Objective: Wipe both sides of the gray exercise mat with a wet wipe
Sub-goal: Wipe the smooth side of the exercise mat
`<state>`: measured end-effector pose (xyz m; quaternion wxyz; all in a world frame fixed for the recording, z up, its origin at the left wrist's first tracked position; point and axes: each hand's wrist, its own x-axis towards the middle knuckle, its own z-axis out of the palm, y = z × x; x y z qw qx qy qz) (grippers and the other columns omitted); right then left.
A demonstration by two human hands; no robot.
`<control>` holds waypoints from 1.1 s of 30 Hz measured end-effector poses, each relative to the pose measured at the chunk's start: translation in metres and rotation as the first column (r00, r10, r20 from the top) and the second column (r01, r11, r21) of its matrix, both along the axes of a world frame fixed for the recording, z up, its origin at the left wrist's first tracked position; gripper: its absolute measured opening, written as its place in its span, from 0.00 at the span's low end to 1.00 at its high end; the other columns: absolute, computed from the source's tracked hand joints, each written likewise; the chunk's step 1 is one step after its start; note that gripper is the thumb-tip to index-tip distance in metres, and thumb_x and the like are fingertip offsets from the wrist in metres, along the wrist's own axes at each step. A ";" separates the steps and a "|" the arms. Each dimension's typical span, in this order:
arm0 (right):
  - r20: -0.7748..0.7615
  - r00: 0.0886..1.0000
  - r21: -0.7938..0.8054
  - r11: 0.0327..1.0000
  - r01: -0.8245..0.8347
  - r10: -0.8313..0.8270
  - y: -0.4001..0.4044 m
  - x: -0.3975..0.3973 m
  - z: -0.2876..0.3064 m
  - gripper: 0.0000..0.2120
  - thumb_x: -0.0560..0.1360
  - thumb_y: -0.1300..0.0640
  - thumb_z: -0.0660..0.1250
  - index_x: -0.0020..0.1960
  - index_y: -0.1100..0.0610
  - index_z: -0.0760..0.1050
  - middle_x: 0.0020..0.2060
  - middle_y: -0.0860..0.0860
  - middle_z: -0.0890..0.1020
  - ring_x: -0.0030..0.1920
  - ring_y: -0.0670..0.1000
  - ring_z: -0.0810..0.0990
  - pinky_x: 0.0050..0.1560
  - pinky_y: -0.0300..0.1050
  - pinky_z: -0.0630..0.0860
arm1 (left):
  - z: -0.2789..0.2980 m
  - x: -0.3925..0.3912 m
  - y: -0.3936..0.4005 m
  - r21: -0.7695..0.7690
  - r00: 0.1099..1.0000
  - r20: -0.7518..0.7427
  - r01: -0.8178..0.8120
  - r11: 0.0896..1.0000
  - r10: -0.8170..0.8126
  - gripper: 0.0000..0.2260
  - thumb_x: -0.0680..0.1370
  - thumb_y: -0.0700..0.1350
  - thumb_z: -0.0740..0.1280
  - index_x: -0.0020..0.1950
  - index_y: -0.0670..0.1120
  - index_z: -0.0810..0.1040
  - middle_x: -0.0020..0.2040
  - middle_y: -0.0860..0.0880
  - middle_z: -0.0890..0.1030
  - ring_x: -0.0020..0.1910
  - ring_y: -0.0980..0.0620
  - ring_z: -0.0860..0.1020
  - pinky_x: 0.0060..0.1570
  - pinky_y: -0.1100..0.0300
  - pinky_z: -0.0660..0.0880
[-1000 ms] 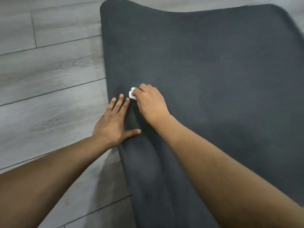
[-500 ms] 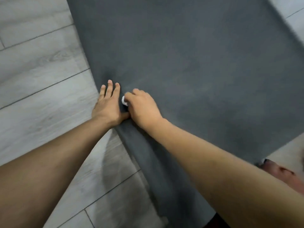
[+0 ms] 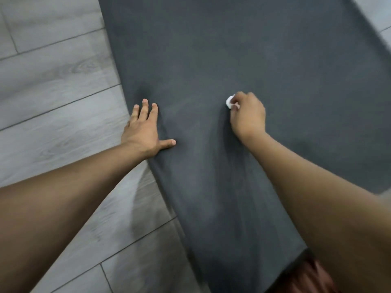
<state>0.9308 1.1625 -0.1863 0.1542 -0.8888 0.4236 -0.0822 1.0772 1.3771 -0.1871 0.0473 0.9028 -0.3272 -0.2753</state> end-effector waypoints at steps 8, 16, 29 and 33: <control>0.032 0.851 -0.084 0.850 -0.520 0.524 0.080 -0.012 -0.005 0.04 0.71 0.61 0.67 0.45 0.55 0.78 0.39 0.55 0.77 0.39 0.61 0.77 0.37 0.49 0.67 | 0.007 -0.057 0.014 -0.084 0.847 0.502 0.250 0.965 -0.176 0.14 0.78 0.49 0.71 0.60 0.45 0.76 0.61 0.42 0.74 0.60 0.37 0.72 0.56 0.43 0.72; -0.127 0.985 0.015 0.993 0.117 -0.114 -0.056 -0.058 0.009 0.10 0.73 0.59 0.60 0.49 0.57 0.79 0.48 0.59 0.81 0.50 0.64 0.78 0.47 0.49 0.74 | 0.038 -0.054 0.018 0.223 0.955 -0.135 0.291 0.931 -0.266 0.49 0.74 0.75 0.60 0.84 0.48 0.48 0.84 0.48 0.45 0.82 0.43 0.40 0.81 0.48 0.44; -0.025 0.918 -0.116 0.911 -0.395 0.395 0.054 -0.081 -0.006 0.06 0.69 0.61 0.68 0.44 0.52 0.79 0.37 0.54 0.78 0.37 0.60 0.79 0.37 0.48 0.68 | 0.011 -0.093 0.026 0.263 0.960 0.120 0.214 0.941 -0.252 0.52 0.75 0.74 0.60 0.83 0.45 0.37 0.83 0.45 0.35 0.81 0.42 0.35 0.80 0.45 0.40; -0.124 0.985 -0.105 0.988 0.109 -0.122 -0.046 -0.115 0.003 0.10 0.74 0.62 0.59 0.49 0.54 0.77 0.46 0.57 0.77 0.47 0.63 0.77 0.49 0.52 0.69 | 0.011 -0.099 0.020 0.275 0.963 0.128 0.195 0.942 -0.236 0.52 0.75 0.73 0.61 0.83 0.44 0.38 0.83 0.45 0.36 0.82 0.42 0.35 0.81 0.45 0.41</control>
